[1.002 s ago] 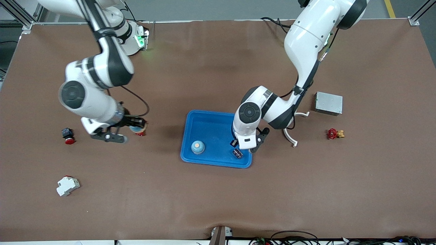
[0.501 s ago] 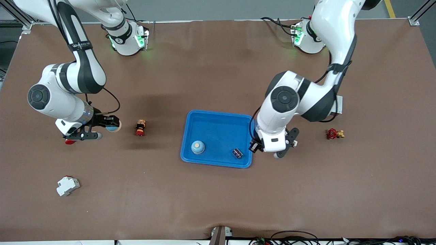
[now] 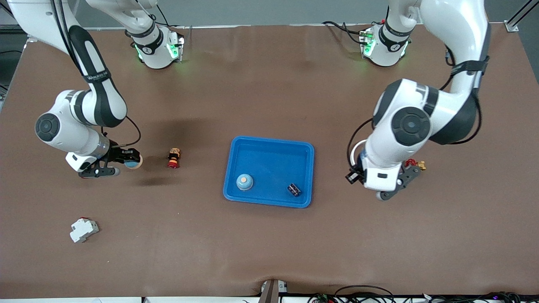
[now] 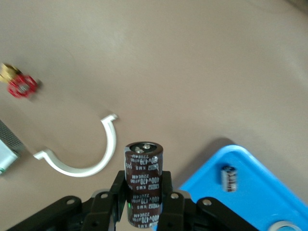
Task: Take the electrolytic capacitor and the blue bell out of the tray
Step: 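Carry the capacitor with the left gripper while the right gripper carries the bell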
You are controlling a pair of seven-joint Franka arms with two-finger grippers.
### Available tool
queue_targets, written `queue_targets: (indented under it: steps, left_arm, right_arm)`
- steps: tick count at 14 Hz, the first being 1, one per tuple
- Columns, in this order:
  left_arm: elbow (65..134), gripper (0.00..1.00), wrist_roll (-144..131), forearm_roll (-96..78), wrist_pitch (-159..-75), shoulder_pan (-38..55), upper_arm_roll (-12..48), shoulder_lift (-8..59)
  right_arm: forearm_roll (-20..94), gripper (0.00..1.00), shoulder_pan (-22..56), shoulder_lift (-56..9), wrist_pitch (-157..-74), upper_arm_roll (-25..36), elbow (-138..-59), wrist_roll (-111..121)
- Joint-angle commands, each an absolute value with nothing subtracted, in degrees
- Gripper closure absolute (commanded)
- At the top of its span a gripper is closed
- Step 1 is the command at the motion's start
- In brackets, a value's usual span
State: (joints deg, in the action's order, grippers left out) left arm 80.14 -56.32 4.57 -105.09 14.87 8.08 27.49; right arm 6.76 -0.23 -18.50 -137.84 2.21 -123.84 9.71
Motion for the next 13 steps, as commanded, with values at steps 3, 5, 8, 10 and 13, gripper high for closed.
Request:
queue_targets:
  steps: [3, 5, 8, 10, 13]
  left_arm:
    - [82.35, 1.0, -40.11, 4.92, -98.71, 8.01, 9.05, 23.12]
    - [82.79, 1.0, -32.99, 4.92, -97.22, 4.94, 9.14, 22.41]
    - [84.54, 1.0, -22.36, 3.69, -96.59, -0.07, 9.05, 21.45]
    - [85.78, 1.0, -16.55, 3.69, -96.59, -3.24, 9.05, 21.44]
    - [87.62, 1.0, -8.73, 3.95, -98.08, -7.11, 8.96, 21.62]
  right_arm:
    - [8.17, 1.0, -1.58, -22.85, -141.59, 1.14, -123.14, 11.34]
    - [8.17, 1.0, -1.58, -23.55, -141.68, 1.14, -123.05, 11.34]
    - [8.17, 1.0, -1.76, -24.26, -142.91, 1.23, -123.05, 11.34]
    - [8.17, 0.56, -1.85, -24.52, -143.0, 1.14, -122.96, 11.34]
    - [8.26, 0.33, -1.85, -24.78, -143.35, 1.14, -123.05, 11.34]
